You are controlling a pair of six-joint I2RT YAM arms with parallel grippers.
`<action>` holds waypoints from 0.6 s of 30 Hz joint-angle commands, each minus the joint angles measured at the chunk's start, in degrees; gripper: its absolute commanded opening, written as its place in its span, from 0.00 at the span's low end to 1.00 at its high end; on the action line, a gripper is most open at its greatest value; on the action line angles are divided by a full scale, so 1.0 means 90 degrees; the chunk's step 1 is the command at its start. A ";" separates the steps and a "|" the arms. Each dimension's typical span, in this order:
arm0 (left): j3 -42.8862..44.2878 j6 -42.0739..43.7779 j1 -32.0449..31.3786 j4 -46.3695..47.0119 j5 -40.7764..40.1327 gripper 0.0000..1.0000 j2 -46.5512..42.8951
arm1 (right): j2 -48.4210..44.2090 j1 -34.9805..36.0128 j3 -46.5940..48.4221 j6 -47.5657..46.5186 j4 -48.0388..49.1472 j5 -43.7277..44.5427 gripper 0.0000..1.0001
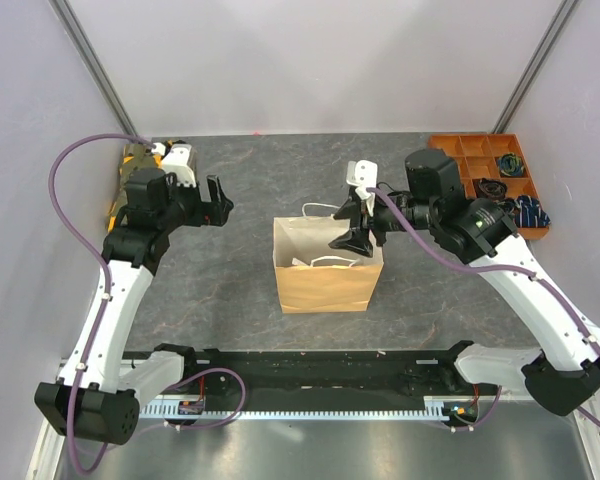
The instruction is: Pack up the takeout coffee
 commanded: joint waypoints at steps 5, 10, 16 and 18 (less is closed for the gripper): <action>0.0831 0.0019 0.0029 -0.0867 0.1492 1.00 0.0396 | 0.0095 0.0018 0.0811 0.1054 0.1465 0.1344 0.96; 0.1981 0.0644 0.0029 -0.2028 0.2138 1.00 0.1284 | 0.0398 -0.0021 0.1425 0.1550 0.1943 0.2430 0.98; 0.3045 0.0635 0.0048 -0.2517 0.2383 1.00 0.2113 | 0.0798 -0.1376 0.1594 0.3268 0.2159 0.2433 0.98; 0.3369 0.0645 0.0058 -0.2684 0.2324 1.00 0.2408 | 0.0915 -0.2068 0.1486 0.3700 0.2130 0.2276 0.98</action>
